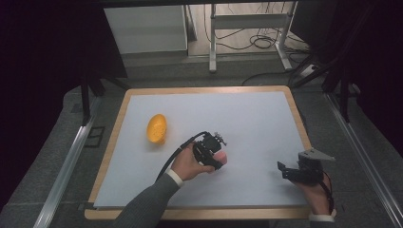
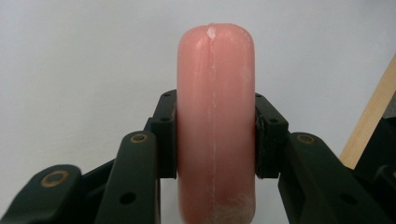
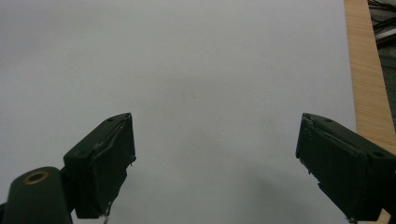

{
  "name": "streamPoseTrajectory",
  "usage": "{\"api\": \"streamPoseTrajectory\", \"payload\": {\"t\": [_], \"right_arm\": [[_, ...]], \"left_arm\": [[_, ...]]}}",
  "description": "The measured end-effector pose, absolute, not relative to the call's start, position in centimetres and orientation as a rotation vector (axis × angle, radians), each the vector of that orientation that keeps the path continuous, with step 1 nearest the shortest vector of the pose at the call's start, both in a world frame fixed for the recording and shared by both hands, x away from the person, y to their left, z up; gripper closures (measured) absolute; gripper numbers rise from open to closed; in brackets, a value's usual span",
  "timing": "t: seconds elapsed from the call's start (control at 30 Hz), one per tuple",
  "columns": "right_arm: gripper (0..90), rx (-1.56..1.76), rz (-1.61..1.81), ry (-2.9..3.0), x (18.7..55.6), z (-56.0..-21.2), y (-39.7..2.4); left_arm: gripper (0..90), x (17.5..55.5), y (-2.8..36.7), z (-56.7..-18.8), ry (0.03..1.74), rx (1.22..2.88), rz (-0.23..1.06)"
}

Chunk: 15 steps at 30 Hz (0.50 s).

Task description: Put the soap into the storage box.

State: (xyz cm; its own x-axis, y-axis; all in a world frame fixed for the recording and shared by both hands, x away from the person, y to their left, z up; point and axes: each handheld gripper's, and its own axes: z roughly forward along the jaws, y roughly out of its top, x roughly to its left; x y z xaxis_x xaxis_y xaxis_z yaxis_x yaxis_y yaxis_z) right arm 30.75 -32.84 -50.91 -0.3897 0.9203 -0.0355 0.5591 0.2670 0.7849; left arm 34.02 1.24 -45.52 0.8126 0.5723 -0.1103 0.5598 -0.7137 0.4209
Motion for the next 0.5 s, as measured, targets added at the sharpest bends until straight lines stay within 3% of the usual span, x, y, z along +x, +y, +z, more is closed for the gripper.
{"api": "streamPoseTrajectory", "payload": {"t": [0.5], "right_arm": [[11.3,1.341,0.975,2.033,30.7,-50.7,-33.1]], "left_arm": [[60.3,34.2,4.2,-44.8,0.879,2.51,0.054]]}}
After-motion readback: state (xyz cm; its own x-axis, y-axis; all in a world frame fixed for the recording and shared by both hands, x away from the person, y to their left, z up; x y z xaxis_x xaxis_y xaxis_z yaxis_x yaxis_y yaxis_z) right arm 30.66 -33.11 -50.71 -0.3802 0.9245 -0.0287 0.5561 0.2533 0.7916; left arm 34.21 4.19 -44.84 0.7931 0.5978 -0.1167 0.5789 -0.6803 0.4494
